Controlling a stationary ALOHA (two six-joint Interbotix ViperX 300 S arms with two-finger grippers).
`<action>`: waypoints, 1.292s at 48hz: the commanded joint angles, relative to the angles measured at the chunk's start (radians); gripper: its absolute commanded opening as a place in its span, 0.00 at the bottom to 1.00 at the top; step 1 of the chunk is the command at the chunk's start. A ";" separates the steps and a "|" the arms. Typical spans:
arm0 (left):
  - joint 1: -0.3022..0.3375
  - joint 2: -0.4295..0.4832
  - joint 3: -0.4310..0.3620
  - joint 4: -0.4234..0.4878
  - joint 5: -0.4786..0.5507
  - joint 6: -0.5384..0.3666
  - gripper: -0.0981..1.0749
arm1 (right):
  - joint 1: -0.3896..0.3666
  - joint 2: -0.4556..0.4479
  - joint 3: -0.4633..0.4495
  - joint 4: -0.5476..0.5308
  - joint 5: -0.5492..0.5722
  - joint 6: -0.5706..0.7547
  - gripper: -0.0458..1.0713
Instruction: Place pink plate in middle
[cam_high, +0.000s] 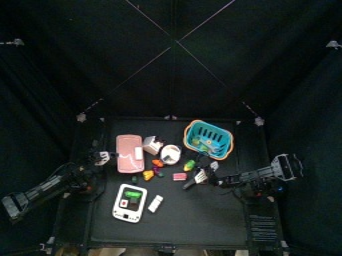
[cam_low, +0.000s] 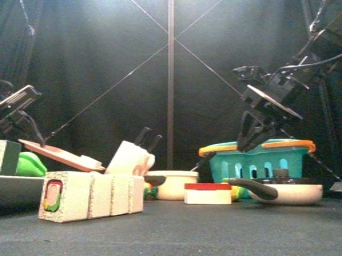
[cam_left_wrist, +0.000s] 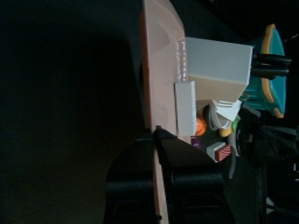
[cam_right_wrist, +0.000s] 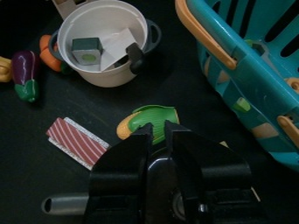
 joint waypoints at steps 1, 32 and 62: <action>-0.002 0.003 -0.034 0.000 0.002 0.002 0.34 | -0.005 -0.011 -0.017 -0.002 0.002 0.000 0.60; -0.044 -0.052 -0.115 -0.032 0.153 0.003 0.33 | -0.005 -0.011 -0.018 0.005 0.002 -0.002 0.60; -0.259 -0.058 -0.133 -0.138 0.149 0.002 0.33 | -0.005 -0.009 -0.020 0.005 0.002 -0.002 0.60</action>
